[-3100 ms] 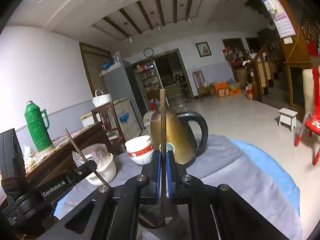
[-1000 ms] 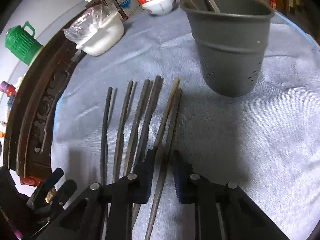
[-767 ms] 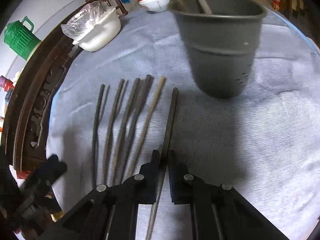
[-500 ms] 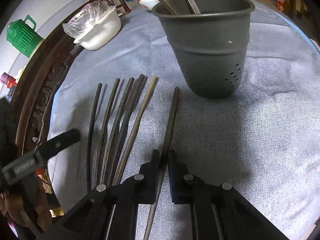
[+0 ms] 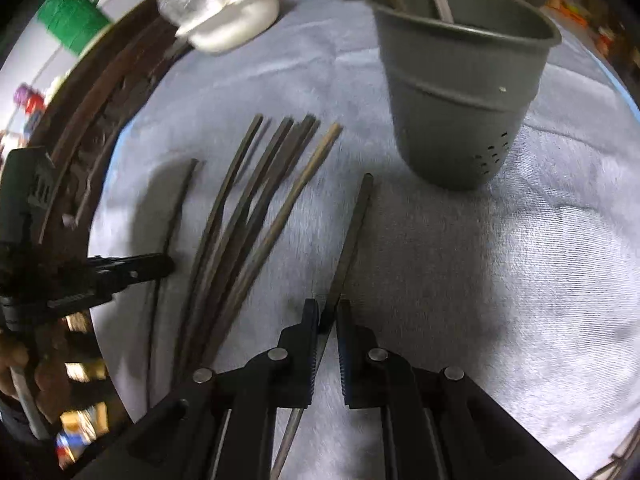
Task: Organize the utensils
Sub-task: 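Grasp another chopstick with the right gripper while the left gripper grasps one too, then lower the right gripper's chopstick into the grey cup while the left gripper inserts its own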
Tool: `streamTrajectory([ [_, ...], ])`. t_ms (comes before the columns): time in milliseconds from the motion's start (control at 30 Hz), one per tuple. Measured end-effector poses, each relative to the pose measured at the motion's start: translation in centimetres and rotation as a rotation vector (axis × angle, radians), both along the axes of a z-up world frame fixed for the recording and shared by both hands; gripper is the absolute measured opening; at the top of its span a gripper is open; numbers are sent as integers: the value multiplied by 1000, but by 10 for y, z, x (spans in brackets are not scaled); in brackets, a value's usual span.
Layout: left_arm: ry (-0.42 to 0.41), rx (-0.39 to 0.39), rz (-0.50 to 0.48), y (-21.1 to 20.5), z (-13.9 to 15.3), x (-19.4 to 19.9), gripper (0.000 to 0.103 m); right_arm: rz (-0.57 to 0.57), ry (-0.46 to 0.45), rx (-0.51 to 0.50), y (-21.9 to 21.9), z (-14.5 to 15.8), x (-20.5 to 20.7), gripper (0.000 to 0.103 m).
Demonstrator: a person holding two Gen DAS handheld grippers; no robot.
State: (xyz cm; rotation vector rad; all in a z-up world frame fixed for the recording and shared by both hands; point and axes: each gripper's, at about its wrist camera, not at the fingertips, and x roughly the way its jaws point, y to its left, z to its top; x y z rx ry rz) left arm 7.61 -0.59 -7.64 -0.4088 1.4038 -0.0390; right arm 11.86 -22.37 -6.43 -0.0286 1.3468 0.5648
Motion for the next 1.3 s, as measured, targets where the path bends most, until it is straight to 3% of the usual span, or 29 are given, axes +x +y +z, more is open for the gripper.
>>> streamTrajectory([
  [67, 12, -23, 10, 2, 0, -1, 12, -14, 26, 14, -2, -1, 4, 13],
  [133, 5, -8, 8, 4, 5, 7, 41, -37, 44, 26, -3, -2, 10, 14],
  [200, -15, 27, 12, 4, 10, 16, 51, -83, 67, 51, -8, -3, 18, 18],
  [333, 4, 70, -16, -2, 7, 30, 48, -149, 104, 84, -10, -4, 34, 22],
  [367, 3, 87, -22, -3, 8, 32, 42, -143, 105, 74, -7, -4, 35, 22],
  [400, 12, 109, -37, -6, 7, 33, 20, -115, 97, 43, 0, -3, 36, 22],
  [433, 15, 115, -42, -10, 6, 35, 7, -101, 93, 20, 4, -2, 37, 21],
  [533, 17, 75, -55, -7, 5, 29, 6, -25, 64, -82, 20, 2, 36, 10],
  [633, 15, 19, -46, 5, 3, 20, 6, 10, 48, -117, 25, 6, 34, 8],
  [733, -60, 7, -7, 16, 20, 3, 6, -26, -13, -46, 17, 22, 23, 7],
  [800, -158, -12, 32, 23, 41, -10, 6, -64, -87, 18, 8, 39, 10, 7],
  [933, -367, 37, 120, 34, 79, -31, 6, -266, -351, 128, -26, 88, -17, 7],
  [1067, -631, 124, 235, 38, 110, -41, 6, -410, -624, 157, -53, 122, -43, 7],
  [1167, -790, 191, 281, 34, 120, -50, 6, -449, -727, 151, -51, 132, -55, 6],
  [1300, -867, 330, 294, 23, 113, -61, 6, -433, -813, 108, -47, 128, -67, 6],
])
